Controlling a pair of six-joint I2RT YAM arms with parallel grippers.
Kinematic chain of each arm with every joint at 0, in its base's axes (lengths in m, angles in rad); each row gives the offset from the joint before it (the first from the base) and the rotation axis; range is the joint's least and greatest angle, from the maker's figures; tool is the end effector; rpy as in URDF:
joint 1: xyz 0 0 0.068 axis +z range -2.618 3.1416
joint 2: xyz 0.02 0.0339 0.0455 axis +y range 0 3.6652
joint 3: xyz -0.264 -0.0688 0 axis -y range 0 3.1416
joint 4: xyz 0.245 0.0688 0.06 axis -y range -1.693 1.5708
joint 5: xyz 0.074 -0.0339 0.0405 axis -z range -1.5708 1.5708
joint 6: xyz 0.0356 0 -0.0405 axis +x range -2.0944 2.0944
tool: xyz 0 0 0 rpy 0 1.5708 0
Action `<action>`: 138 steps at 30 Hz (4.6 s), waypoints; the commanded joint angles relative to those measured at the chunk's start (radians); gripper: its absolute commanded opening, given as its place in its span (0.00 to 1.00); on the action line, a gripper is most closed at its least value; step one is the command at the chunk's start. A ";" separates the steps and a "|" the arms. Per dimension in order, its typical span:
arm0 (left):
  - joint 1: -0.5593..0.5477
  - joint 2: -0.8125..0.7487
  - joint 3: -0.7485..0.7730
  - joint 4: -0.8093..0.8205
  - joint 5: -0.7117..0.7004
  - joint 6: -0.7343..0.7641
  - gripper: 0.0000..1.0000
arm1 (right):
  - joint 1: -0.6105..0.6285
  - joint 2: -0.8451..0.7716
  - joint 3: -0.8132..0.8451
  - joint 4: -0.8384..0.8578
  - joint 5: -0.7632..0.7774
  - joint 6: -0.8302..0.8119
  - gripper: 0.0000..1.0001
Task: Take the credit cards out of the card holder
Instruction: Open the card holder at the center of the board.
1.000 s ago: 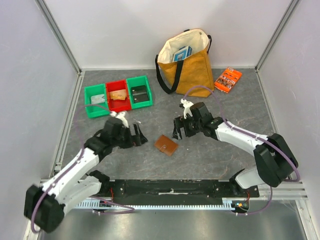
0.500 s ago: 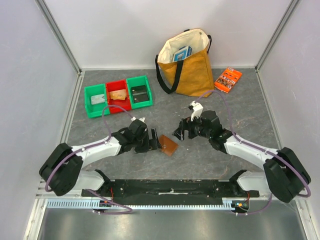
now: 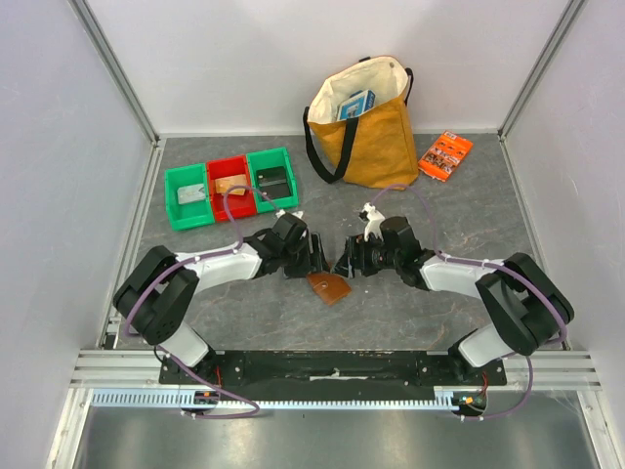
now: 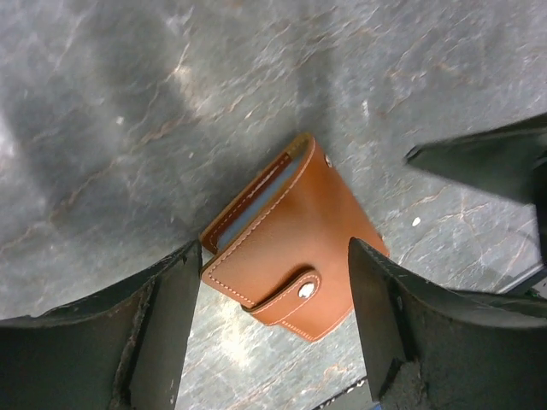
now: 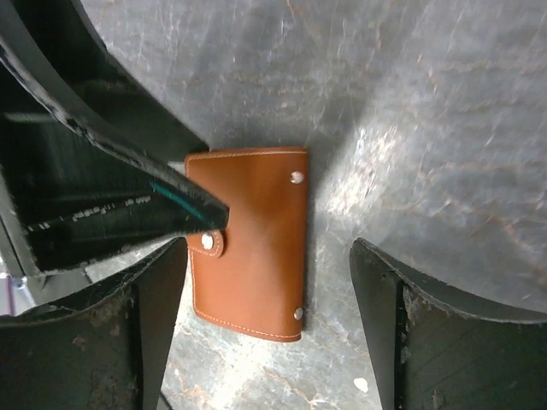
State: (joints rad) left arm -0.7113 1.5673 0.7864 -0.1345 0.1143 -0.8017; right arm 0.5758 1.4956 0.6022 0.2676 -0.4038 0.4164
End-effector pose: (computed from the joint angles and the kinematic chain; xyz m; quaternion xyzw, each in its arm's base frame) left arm 0.2261 -0.2002 0.1609 -0.0243 0.9451 -0.2599 0.1966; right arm 0.2331 0.1680 0.1609 -0.1604 0.8623 0.3693 0.3071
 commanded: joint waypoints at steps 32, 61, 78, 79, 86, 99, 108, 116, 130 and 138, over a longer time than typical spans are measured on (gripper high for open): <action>-0.140 -0.044 0.085 -0.137 -0.191 0.071 0.66 | 0.007 0.083 -0.153 0.176 0.006 0.262 0.58; -0.209 0.158 0.321 -0.361 -0.324 0.127 0.45 | 0.035 0.098 -0.153 0.010 0.154 0.211 0.27; -0.293 0.267 0.401 -0.514 -0.441 0.124 0.27 | 0.047 0.107 -0.147 -0.005 0.184 0.216 0.27; -0.295 0.266 0.404 -0.514 -0.443 0.124 0.22 | 0.047 0.110 -0.147 -0.004 0.184 0.217 0.27; -0.293 0.200 0.387 -0.510 -0.499 0.110 0.02 | 0.047 0.112 -0.153 -0.004 0.189 0.225 0.26; -0.203 -0.084 0.061 -0.295 -0.473 -0.051 0.02 | 0.048 0.060 -0.133 -0.021 0.172 0.185 0.32; -0.157 -0.174 -0.153 -0.102 -0.377 -0.154 0.02 | 0.140 -0.031 0.057 -0.307 0.311 -0.027 0.64; -0.139 -0.211 -0.280 0.062 -0.301 -0.241 0.02 | 0.357 0.044 0.244 -0.484 0.603 -0.070 0.93; -0.131 -0.227 -0.348 0.131 -0.275 -0.268 0.02 | 0.504 0.204 0.413 -0.619 0.858 -0.042 0.98; -0.129 -0.231 -0.354 0.159 -0.274 -0.268 0.02 | 0.538 0.255 0.461 -0.677 0.936 -0.030 0.98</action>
State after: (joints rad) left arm -0.8410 1.3323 0.4606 0.0395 -0.1722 -1.0489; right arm 1.1053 1.7226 1.0203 -0.3626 0.4435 0.3710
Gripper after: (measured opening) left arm 0.033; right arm 0.980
